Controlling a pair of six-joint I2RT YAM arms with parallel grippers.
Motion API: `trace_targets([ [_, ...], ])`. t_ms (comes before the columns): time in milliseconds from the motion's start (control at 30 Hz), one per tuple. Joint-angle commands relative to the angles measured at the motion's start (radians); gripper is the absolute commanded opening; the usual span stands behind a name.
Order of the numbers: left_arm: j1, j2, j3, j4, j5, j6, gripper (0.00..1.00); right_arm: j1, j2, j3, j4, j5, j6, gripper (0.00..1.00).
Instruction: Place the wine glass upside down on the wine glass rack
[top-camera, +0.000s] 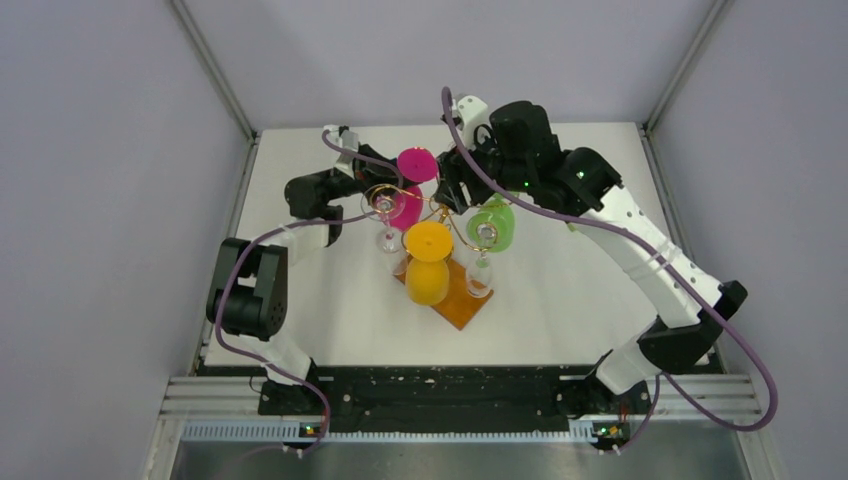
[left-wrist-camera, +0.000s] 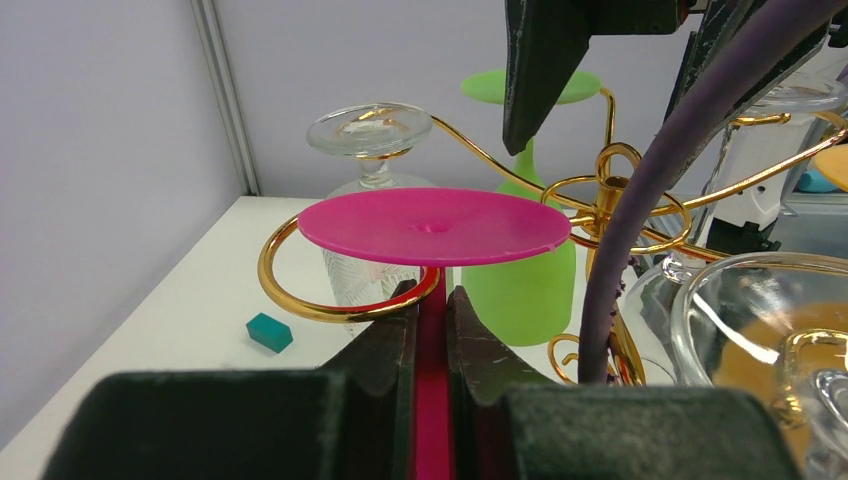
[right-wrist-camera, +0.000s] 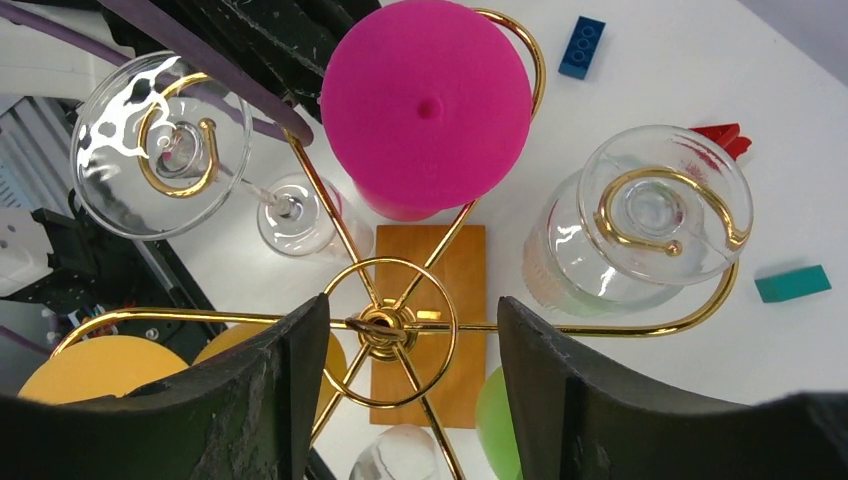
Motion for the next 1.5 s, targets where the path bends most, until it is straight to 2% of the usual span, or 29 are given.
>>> trace_targets([
  [0, 0.004, -0.01, 0.023, 0.068, -0.028, 0.004, 0.0, 0.019, -0.004, 0.049, -0.025, -0.012, 0.026, 0.61],
  [467, 0.004, -0.01, 0.029, 0.068, -0.026, 0.0, 0.0, 0.029, 0.017, 0.042, -0.035, -0.061, 0.018, 0.44],
  [633, 0.004, -0.005, 0.038, 0.068, -0.026, -0.006, 0.0, 0.029, 0.023, 0.04, -0.035, -0.073, 0.015, 0.28],
  [900, 0.004, 0.008, 0.057, 0.068, -0.047, -0.015, 0.0, 0.032, 0.031, 0.041, -0.035, -0.089, 0.002, 0.09],
  [1467, -0.005, 0.061, 0.107, 0.068, -0.177, -0.099, 0.0, 0.05, 0.04, 0.046, -0.048, -0.086, -0.019, 0.04],
])
